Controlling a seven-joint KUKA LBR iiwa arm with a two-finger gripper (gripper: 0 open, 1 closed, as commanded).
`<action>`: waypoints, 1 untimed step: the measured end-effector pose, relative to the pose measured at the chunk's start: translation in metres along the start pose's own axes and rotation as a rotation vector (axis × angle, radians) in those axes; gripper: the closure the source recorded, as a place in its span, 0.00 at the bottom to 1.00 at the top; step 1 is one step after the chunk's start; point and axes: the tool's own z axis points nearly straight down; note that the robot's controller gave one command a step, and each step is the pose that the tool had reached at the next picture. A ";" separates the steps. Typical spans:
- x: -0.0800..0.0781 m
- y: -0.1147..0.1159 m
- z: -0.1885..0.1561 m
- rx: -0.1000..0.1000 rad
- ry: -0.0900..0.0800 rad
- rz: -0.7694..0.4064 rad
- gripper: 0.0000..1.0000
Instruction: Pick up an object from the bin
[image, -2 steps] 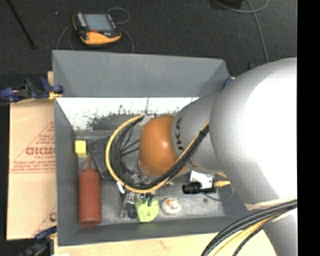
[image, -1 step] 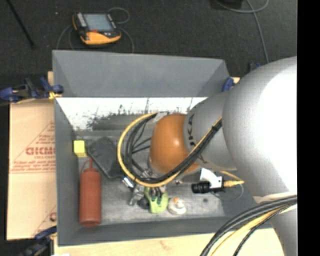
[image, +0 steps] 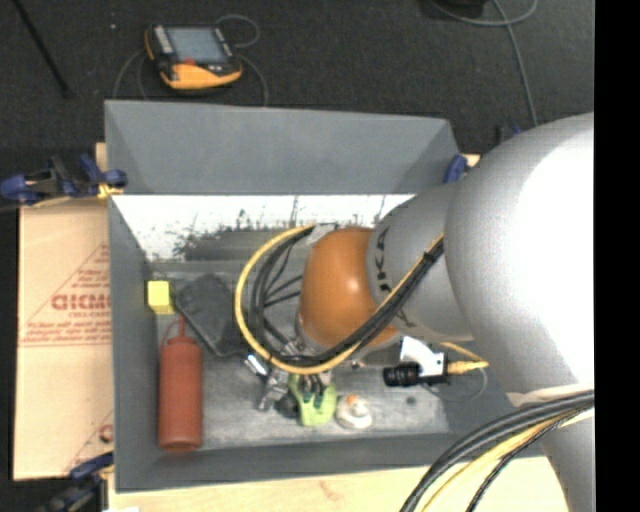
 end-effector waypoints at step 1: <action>0.001 0.000 -0.004 0.001 0.002 0.001 1.00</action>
Offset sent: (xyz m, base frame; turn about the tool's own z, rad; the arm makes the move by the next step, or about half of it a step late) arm 0.0000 0.0000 0.0212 0.0000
